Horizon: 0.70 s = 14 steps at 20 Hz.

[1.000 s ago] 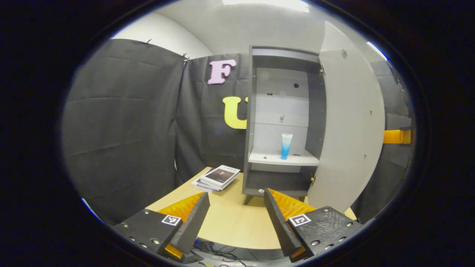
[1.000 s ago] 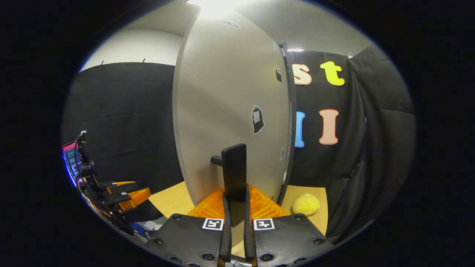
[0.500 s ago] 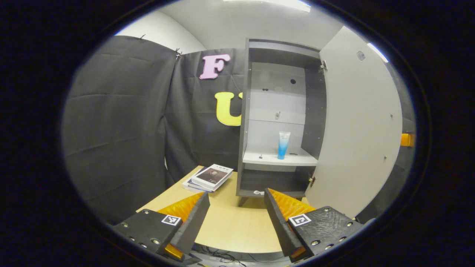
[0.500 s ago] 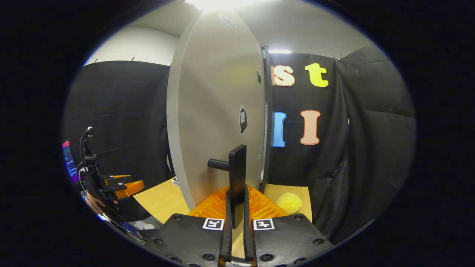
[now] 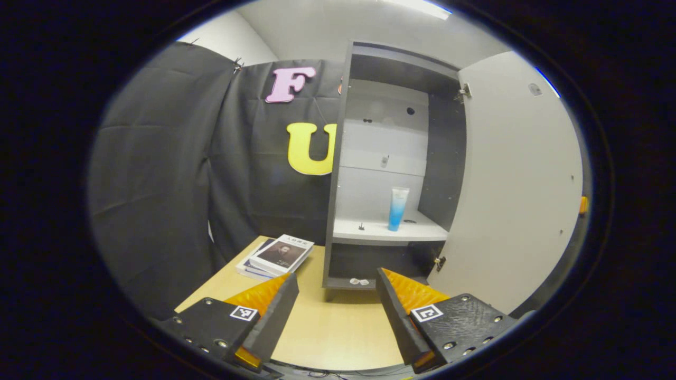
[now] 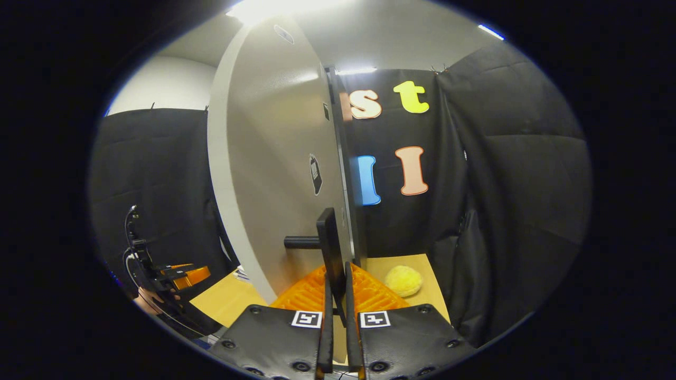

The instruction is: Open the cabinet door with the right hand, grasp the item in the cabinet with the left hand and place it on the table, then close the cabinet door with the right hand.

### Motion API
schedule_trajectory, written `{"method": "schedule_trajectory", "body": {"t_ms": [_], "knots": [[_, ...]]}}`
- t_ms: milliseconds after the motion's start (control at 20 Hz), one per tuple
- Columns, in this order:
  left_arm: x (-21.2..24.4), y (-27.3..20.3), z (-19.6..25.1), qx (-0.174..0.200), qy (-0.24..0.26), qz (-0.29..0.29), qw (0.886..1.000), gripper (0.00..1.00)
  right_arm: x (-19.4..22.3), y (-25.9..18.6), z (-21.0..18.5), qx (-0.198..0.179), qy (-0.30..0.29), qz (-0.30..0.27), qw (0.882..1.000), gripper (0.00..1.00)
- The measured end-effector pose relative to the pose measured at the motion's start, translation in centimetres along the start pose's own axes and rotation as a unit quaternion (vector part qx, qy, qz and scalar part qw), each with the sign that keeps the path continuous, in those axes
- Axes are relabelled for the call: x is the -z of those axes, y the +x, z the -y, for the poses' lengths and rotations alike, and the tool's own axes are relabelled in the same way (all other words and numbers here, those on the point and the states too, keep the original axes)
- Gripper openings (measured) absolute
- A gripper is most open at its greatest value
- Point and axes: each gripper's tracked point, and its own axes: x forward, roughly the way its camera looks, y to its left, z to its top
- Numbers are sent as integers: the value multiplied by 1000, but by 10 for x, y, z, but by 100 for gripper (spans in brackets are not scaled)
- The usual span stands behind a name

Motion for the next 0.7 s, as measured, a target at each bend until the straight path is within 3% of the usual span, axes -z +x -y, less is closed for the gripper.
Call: {"method": "schedule_trajectory", "body": {"t_ms": [100, 150, 200, 300, 400, 550, 600, 650, 700], "knots": [[-4, 19, -6, 19, 5, -2, 1000, 85, 0, -5, 4, 18, 1, -1, 1000, 10], [-6, 30, -8, 29, 10, -3, 1000, 85, 3, -6, 1, 25, 11, -3, 1000, 0], [-8, 40, -8, 40, 16, -4, 999, 85, 5, -7, 0, 36, 22, -5, 999, 8], [-13, 54, -4, 64, 24, -3, 998, 86, 9, -13, 4, 71, 36, -12, 997, 8], [-13, 69, 0, 90, 24, -7, 996, 90, 11, -22, 8, 108, 47, -16, 993, 8], [-20, 94, 5, 130, 28, 1, 991, 86, 9, -29, 24, 158, 24, -13, 987, 8], [-26, 98, 7, 135, 34, 8, 990, 86, 11, -33, 32, 175, 13, -21, 984, 0], [-33, 99, 9, 136, 37, 19, 990, 90, 16, -40, 39, 196, 1, -30, 980, 8], [-43, 104, 16, 144, 38, 31, 988, 85, 18, -49, 49, 215, -5, -38, 976, 10]]}}
